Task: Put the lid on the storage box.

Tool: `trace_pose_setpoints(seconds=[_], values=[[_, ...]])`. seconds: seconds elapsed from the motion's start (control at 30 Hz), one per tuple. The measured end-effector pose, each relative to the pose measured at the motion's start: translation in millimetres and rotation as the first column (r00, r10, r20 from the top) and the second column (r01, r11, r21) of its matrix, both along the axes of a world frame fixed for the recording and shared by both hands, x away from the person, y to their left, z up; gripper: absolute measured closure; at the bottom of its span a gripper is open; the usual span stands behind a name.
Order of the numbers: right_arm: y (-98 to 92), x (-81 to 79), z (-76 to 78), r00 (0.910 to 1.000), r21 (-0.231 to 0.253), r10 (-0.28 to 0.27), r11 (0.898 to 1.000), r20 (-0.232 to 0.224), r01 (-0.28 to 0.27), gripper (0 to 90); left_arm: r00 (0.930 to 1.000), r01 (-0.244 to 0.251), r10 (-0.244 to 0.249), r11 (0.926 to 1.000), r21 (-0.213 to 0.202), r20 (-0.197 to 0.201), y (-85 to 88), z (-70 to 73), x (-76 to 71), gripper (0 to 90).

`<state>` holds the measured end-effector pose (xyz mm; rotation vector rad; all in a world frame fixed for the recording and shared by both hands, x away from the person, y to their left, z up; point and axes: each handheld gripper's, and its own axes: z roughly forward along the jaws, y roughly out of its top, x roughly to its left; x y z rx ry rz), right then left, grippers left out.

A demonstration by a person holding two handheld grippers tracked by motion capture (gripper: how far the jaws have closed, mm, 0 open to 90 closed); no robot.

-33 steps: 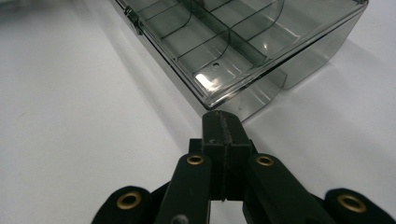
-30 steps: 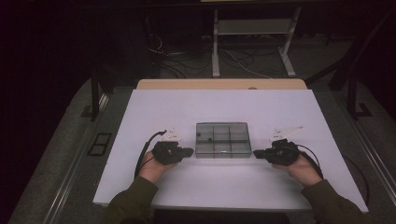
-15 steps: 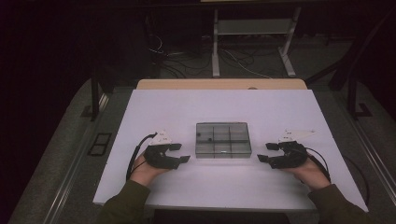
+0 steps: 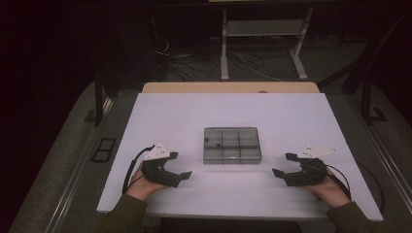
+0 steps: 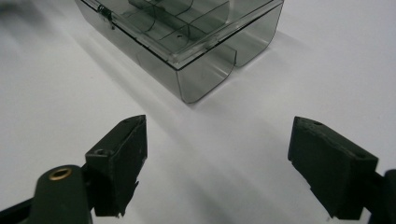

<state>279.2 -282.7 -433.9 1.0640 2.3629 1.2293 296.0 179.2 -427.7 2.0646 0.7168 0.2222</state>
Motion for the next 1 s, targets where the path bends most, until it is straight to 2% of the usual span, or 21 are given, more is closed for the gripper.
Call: trace_pose_setpoints(seconds=[0.1,0.3,0.37,0.53,0.73,1.0], values=[[-0.2,-5.3,-1.3,0.9999,0.002,-0.009,1.000,0.010,0.009,19.1,1.0000,-0.005,0.005,1.0000,0.008,-0.001,1.4,-0.2,-2.1,5.4],[-2.0,-11.1,-5.0,0.9998,-0.005,-0.010,1.000,0.018,0.010,19.1,1.0000,-0.008,0.008,1.0000,-0.005,0.004,3.5,-2.2,-7.9,0.6],[-2.4,-12.2,-6.2,0.9998,-0.007,-0.009,1.000,0.017,0.010,19.1,1.0000,-0.003,0.003,1.0000,0.004,0.009,4.1,-3.6,-9.2,0.6],[-1.3,-13.2,-6.9,0.9998,-0.009,-0.002,1.000,0.022,0.002,19.1,0.9998,0.018,-0.018,0.9998,-0.006,0.012,3.6,-7.5,-11.3,0.0],[-2.7,-13.7,-6.8,0.9997,-0.010,-0.005,1.000,0.023,0.005,19.1,0.9999,0.012,-0.012,0.9993,-0.036,0.003,1.5,-8.9,-9.9,0.0],[-3.0,-13.7,-7.0,0.9997,-0.009,0.000,1.000,0.026,0.000,19.1,0.9999,0.008,-0.009,0.9995,-0.030,-0.007,-3.0,-9.7,-10.4,0.0]])
